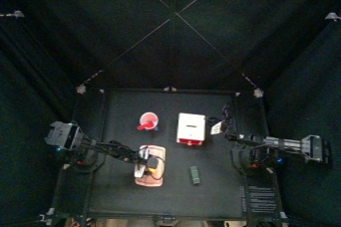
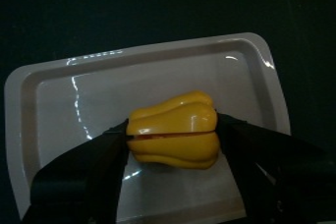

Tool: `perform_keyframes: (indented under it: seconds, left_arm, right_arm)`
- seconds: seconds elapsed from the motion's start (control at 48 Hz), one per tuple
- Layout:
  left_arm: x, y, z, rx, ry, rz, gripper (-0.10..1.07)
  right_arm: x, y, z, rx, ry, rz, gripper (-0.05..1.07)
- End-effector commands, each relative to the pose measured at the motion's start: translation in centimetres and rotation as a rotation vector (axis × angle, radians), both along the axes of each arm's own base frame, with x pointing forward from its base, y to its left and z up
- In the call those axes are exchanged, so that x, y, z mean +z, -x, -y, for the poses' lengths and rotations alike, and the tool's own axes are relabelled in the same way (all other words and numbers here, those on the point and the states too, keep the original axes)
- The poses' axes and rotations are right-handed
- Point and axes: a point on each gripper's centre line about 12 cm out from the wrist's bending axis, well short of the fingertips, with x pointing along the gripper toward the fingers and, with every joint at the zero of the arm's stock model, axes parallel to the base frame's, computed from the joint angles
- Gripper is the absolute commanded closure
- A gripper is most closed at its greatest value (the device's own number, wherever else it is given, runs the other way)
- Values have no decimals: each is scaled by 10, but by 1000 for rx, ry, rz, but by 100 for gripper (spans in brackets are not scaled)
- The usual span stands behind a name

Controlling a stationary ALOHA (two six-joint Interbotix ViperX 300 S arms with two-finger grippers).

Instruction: Place squash on plate

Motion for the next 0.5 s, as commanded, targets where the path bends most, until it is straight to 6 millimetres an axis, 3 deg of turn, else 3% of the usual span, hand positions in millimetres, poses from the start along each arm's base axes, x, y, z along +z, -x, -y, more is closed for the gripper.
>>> perform_keyframes:
  seconds: [0.0,0.188,0.479]
  left_arm:
    - [8,-6,0,4,5,26,-3]
    - [9,-6,0,4,5,30,-3]
    - [28,3,-2,10,11,93,-3]
  right_arm:
    - [4,-1,0,2,6,12,64]
    - [5,-1,0,2,6,14,64]
    - [5,-1,0,2,6,14,64]
